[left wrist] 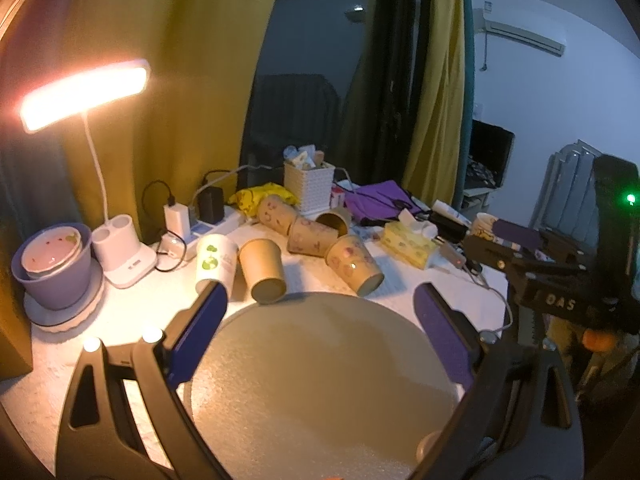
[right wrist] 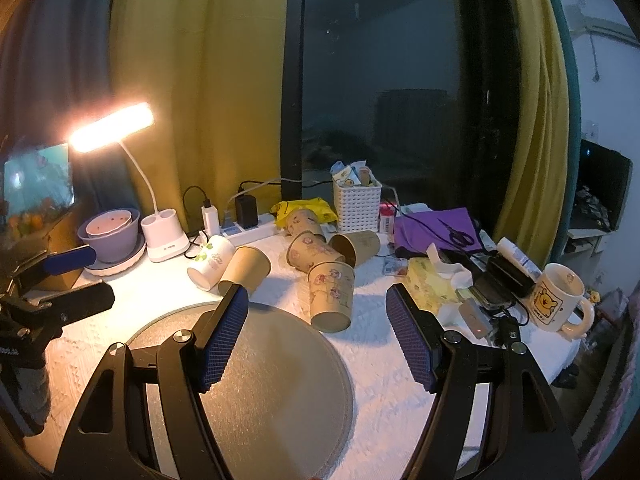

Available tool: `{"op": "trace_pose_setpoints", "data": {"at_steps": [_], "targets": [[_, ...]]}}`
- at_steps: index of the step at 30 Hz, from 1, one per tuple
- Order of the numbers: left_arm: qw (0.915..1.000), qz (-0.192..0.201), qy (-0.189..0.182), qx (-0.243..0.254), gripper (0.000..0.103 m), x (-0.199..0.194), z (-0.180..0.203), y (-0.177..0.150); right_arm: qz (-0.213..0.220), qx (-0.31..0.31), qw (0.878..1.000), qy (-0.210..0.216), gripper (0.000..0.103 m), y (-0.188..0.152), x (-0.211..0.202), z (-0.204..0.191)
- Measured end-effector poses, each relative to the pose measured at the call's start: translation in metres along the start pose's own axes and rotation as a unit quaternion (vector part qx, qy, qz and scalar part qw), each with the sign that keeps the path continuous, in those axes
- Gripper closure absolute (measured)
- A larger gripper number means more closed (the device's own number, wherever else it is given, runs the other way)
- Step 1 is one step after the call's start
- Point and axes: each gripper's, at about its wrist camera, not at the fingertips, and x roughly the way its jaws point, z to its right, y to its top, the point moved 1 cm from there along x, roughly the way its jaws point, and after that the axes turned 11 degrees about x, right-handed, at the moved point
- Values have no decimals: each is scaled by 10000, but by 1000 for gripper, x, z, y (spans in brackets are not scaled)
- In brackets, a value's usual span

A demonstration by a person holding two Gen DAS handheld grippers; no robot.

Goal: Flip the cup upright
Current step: 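Move the left gripper to the plain tan cup and close on its body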

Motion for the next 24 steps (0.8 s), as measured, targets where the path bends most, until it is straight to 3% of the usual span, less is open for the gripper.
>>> {"op": "trace_pose_setpoints", "data": {"at_steps": [4,15,24], "targets": [[9999,-139,70,15,8,16,-9,-3,-76,-6,9999,66,28,3,14,5],[9934,-1041,399,-268,8,96,-41,-16,-568,122,9978,319,28,3,90,27],[9877,-1487,357,-322,8,149,-51,-16,-823,253,9937,712,29,7,143,37]]}}
